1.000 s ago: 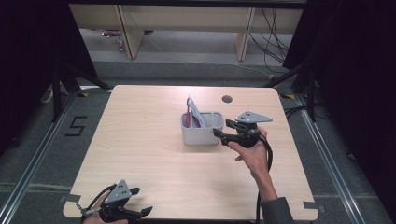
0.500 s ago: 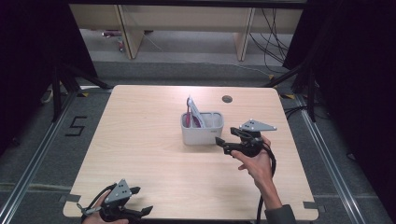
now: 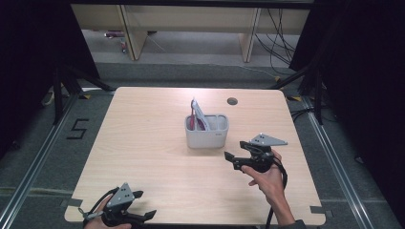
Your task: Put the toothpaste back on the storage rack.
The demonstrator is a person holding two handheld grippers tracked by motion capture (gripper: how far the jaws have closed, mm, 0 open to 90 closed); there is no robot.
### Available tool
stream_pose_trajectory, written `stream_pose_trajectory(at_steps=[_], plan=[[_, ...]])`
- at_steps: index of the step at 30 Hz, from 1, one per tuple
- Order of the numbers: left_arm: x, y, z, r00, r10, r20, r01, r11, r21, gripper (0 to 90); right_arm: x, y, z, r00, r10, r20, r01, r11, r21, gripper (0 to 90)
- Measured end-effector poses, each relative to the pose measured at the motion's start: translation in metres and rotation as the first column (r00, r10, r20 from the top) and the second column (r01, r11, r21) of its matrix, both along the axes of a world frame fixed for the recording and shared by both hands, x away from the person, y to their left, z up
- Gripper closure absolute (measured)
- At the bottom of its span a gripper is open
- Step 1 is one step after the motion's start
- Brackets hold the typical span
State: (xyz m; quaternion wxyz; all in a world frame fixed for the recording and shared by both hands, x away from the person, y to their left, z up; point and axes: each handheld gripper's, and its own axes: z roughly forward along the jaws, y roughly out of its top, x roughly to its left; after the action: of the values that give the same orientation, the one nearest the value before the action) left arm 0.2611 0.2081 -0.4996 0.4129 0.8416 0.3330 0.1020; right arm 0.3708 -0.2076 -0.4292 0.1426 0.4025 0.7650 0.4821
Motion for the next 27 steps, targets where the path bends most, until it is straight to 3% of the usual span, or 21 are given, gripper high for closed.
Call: stream_pose_trajectory(at_steps=[3, 5, 6, 7, 8, 10, 11, 14, 15, 17, 19, 20, 22, 23, 24, 25, 26, 27], plan=[[-0.001, 0.000, 0.001, 1.0000, -0.004, -0.008, 0.004, 0.9999, -0.016, 17.8, -0.004, -0.002, -0.002, 0.9999, 0.004, -0.013, -0.004, 1.000, 0.004, 23.4], [0.001, 0.000, 0.000, 1.0000, -0.007, -0.001, 0.007, 1.0000, -0.003, 17.8, -0.006, -0.005, -0.004, 0.9999, 0.005, 0.010, -0.004, 1.000, -0.008, 23.1], [0.000, -0.001, -0.001, 1.0000, 0.000, 0.000, 0.000, 1.0000, -0.008, 17.8, -0.009, -0.006, -0.004, 0.9999, -0.001, -0.014, 0.001, 1.000, 0.011, 23.1], [-0.001, -0.003, -0.001, 1.0000, 0.005, -0.004, -0.006, 0.9995, -0.032, 17.9, -0.010, -0.008, -0.005, 0.9999, -0.009, 0.005, 0.009, 1.000, -0.007, 23.1], [-0.001, -0.003, 0.000, 1.0000, -0.001, -0.006, 0.001, 0.9996, -0.029, 17.8, -0.014, -0.008, -0.006, 0.9997, -0.019, -0.012, 0.019, 1.000, 0.014, 23.0], [-0.001, -0.003, 0.000, 1.0000, -0.005, -0.003, 0.004, 0.9996, -0.027, 17.9, -0.018, -0.014, -0.007, 0.9999, -0.010, -0.005, 0.010, 1.000, -0.012, 22.6], [-0.001, -0.002, 0.000, 0.9999, -0.012, -0.002, 0.012, 0.9998, -0.013, 17.8, -0.021, -0.013, -0.008, 0.9995, -0.020, -0.024, 0.020, 1.000, 0.012, 22.6], [-0.002, -0.003, -0.002, 1.0000, 0.006, -0.004, -0.006, 0.9991, -0.042, 17.9, -0.027, -0.020, -0.012, 0.9993, -0.025, -0.027, 0.025, 1.000, 0.011, 22.6], [-0.002, -0.002, -0.001, 0.9999, 0.007, -0.008, -0.007, 0.9993, -0.036, 17.9, -0.027, -0.022, -0.014, 0.9998, -0.018, -0.010, 0.018, 1.000, -0.005, 22.5], [-0.002, -0.003, -0.002, 1.0000, 0.006, -0.008, -0.006, 0.9994, -0.035, 17.8, -0.032, -0.022, -0.018, 0.9991, -0.029, -0.031, 0.030, 0.999, 0.014, 22.5], [-0.002, -0.003, -0.002, 1.0000, 0.003, -0.007, -0.003, 0.9995, -0.030, 17.9, -0.034, -0.024, -0.022, 0.9989, -0.024, -0.039, 0.024, 1.000, 0.003, 22.2], [-0.002, -0.003, -0.002, 1.0000, 0.002, -0.007, -0.003, 0.9996, -0.029, 17.9, -0.035, -0.026, -0.024, 0.9994, -0.027, -0.022, 0.027, 0.999, -0.019, 22.1], [-0.002, -0.003, -0.002, 1.0000, 0.000, -0.006, 0.000, 0.9998, -0.022, 17.8, -0.038, -0.025, -0.027, 0.9983, -0.029, -0.050, 0.029, 1.000, 0.001, 22.0], [-0.002, -0.002, -0.002, 1.0000, 0.001, -0.005, -0.001, 0.9997, -0.024, 17.9, -0.038, -0.027, -0.028, 0.9993, -0.025, -0.029, 0.024, 0.999, -0.023, 21.8], [-0.002, -0.002, -0.002, 0.9999, 0.008, -0.008, -0.009, 0.9995, -0.031, 17.9, -0.040, -0.025, -0.030, 0.9982, -0.027, -0.054, 0.026, 1.000, -0.005, 21.6], [-0.001, -0.001, -0.001, 0.9999, 0.007, -0.008, -0.007, 0.9998, -0.019, 17.8, -0.042, -0.024, -0.031, 0.9970, -0.034, -0.069, 0.035, 0.999, 0.010, 21.1], [-0.002, -0.001, -0.001, 1.0000, 0.006, -0.006, -0.006, 0.9998, -0.019, 17.8, -0.041, -0.025, -0.032, 0.9989, -0.020, -0.042, 0.020, 1.000, -0.016, 20.9], [-0.001, 0.001, -0.001, 0.9999, -0.010, 0.000, 0.010, 0.9999, 0.009, 17.9, -0.044, -0.024, -0.032, 0.9973, -0.031, -0.067, 0.031, 0.999, -0.006, 20.7]])
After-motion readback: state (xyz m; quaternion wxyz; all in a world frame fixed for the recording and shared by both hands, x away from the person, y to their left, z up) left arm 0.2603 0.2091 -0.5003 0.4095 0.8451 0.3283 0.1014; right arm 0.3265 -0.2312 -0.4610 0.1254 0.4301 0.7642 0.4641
